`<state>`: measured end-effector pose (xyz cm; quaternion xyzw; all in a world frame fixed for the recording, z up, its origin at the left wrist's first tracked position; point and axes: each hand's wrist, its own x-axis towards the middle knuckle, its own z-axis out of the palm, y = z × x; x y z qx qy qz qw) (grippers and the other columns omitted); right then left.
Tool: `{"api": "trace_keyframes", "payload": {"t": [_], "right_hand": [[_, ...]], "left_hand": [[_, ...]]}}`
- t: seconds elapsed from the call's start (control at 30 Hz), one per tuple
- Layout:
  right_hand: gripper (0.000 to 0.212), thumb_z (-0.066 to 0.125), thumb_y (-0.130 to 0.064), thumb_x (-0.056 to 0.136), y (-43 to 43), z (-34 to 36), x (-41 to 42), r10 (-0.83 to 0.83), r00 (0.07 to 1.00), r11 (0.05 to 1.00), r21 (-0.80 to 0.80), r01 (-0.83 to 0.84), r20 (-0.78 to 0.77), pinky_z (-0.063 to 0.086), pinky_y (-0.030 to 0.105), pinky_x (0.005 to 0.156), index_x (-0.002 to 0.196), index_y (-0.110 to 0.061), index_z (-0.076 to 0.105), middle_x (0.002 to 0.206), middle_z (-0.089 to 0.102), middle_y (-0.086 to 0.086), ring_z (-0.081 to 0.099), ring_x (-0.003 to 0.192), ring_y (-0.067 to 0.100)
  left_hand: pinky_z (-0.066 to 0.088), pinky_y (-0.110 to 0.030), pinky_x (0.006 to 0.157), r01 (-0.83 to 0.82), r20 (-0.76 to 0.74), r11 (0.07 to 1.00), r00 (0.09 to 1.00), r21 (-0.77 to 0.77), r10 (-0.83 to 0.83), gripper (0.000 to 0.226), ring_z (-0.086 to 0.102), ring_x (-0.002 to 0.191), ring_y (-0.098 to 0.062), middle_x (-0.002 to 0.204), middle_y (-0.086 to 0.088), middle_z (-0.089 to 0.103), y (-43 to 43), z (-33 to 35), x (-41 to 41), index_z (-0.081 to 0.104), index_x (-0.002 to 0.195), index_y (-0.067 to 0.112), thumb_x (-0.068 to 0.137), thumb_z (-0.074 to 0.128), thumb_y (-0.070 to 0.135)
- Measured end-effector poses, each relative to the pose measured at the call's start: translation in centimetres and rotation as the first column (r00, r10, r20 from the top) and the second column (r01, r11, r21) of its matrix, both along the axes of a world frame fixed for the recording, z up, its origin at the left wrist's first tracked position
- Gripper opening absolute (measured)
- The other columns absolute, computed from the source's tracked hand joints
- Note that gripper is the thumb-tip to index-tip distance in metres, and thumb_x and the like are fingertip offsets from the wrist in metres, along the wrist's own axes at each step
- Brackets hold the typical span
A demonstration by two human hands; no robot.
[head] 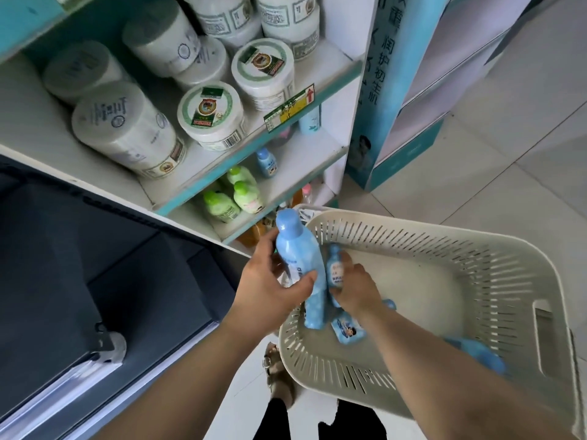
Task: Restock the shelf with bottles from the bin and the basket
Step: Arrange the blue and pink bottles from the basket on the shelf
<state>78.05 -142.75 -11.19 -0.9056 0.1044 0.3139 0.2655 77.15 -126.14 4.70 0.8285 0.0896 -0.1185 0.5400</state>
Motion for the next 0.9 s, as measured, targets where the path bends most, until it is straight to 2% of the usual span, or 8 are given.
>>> {"api": "trace_keyframes", "payload": {"t": [0.13, 0.2, 0.27, 0.37, 0.57, 0.77, 0.83, 0.9], "right_hand": [[0.077, 0.067, -0.020, 0.078, -0.5, 1.1, 0.7, -0.112, 0.994, 0.994, -0.013, 0.112, 0.004, 0.045, 0.034, 0.091, 0.143, -0.018, 0.026, 0.117, 0.056, 0.014, 0.055, 0.111, 0.033], [0.052, 0.057, -0.009, 0.085, -0.9, 2.0, 0.5, -0.041, 0.999, 0.999, -0.024, 0.041, 0.023, 0.040, 0.027, 0.097, 0.136, -0.011, 0.046, 0.128, 0.058, 0.011, 0.053, 0.119, 0.028], [0.042, 0.057, -0.016, 0.087, -1.3, 2.2, 0.1, 0.067, 0.997, 0.993, -0.099, -0.064, 0.028, 0.038, 0.026, 0.099, 0.129, -0.011, 0.053, 0.130, 0.056, 0.010, 0.052, 0.121, 0.025], [0.053, 0.063, -0.026, 0.086, -1.8, 1.1, -0.3, 0.099, 0.994, 0.983, -0.161, -0.092, 0.035, 0.036, 0.033, 0.104, 0.134, -0.014, 0.044, 0.133, 0.044, 0.012, 0.044, 0.123, 0.028], [0.052, 0.067, -0.006, 0.075, -3.2, -1.9, -1.3, 0.138, 0.932, 0.945, -0.326, -0.024, 0.334, 0.043, 0.043, 0.089, 0.124, -0.011, 0.053, 0.123, 0.052, 0.016, 0.050, 0.108, 0.038], [0.058, 0.050, -0.009, 0.084, -4.8, -2.6, -0.9, 0.309, 0.918, 0.844, -0.517, -0.143, 0.250, 0.036, 0.043, 0.093, 0.141, -0.010, 0.036, 0.129, 0.048, 0.014, 0.044, 0.117, 0.034], [0.053, 0.044, -0.010, 0.087, -5.1, -2.9, -0.8, 0.357, 0.913, 0.824, -0.528, -0.207, 0.199, 0.035, 0.042, 0.094, 0.139, -0.012, 0.034, 0.129, 0.049, 0.011, 0.044, 0.117, 0.031], [0.051, 0.051, -0.012, 0.083, -5.5, -2.8, -0.6, 0.380, 0.911, 0.824, -0.506, -0.255, 0.160, 0.037, 0.039, 0.091, 0.132, -0.017, 0.037, 0.124, 0.052, 0.006, 0.049, 0.112, 0.029]], "left_hand": [[0.048, -0.017, 0.073, 0.012, -0.011, 1.000, 1.000, 0.012, -0.012, 0.069, 0.062, 0.080, -0.002, 0.099, 0.007, 0.064, -0.4, 0.3, 0.0, 0.046, 0.127, 0.018, 0.066, 0.074, 0.031], [0.049, -0.018, 0.075, 0.017, -0.022, 1.000, 1.000, 0.019, -0.016, 0.070, 0.063, 0.083, -0.003, 0.103, 0.004, 0.064, -0.5, 0.5, 0.0, 0.044, 0.130, 0.020, 0.069, 0.077, 0.027], [0.052, -0.024, 0.078, 0.005, -0.036, 1.000, 0.999, 0.019, -0.005, 0.071, 0.064, 0.086, -0.005, 0.105, 0.004, 0.065, -0.6, 0.7, -0.1, 0.044, 0.130, 0.023, 0.067, 0.076, 0.030], [0.055, -0.035, 0.086, -0.018, -0.041, 1.000, 0.999, 0.010, 0.018, 0.071, 0.066, 0.092, -0.008, 0.106, 0.007, 0.066, -0.8, 0.8, -0.2, 0.046, 0.126, 0.026, 0.061, 0.074, 0.039], [0.053, -0.030, 0.087, -0.028, -0.023, 0.999, 0.999, -0.025, 0.027, 0.069, 0.066, 0.094, -0.012, 0.104, 0.007, 0.066, -0.8, -0.4, -0.5, 0.049, 0.122, 0.025, 0.059, 0.073, 0.042], [0.052, -0.026, 0.083, -0.053, -0.006, 0.998, 0.999, -0.045, 0.053, 0.064, 0.065, 0.091, -0.010, 0.101, 0.010, 0.066, -1.1, -0.7, -0.6, 0.050, 0.120, 0.024, 0.063, 0.074, 0.038], [0.051, -0.025, 0.082, -0.061, -0.005, 0.996, 0.998, -0.069, 0.061, 0.066, 0.065, 0.091, -0.009, 0.100, 0.010, 0.065, -1.1, -0.7, -0.6, 0.049, 0.121, 0.022, 0.061, 0.074, 0.038], [0.050, -0.025, 0.083, -0.067, -0.006, 0.992, 0.998, -0.106, 0.067, 0.067, 0.064, 0.094, -0.009, 0.104, 0.009, 0.064, -1.0, -0.7, -0.6, 0.047, 0.123, 0.023, 0.062, 0.075, 0.034]]}}
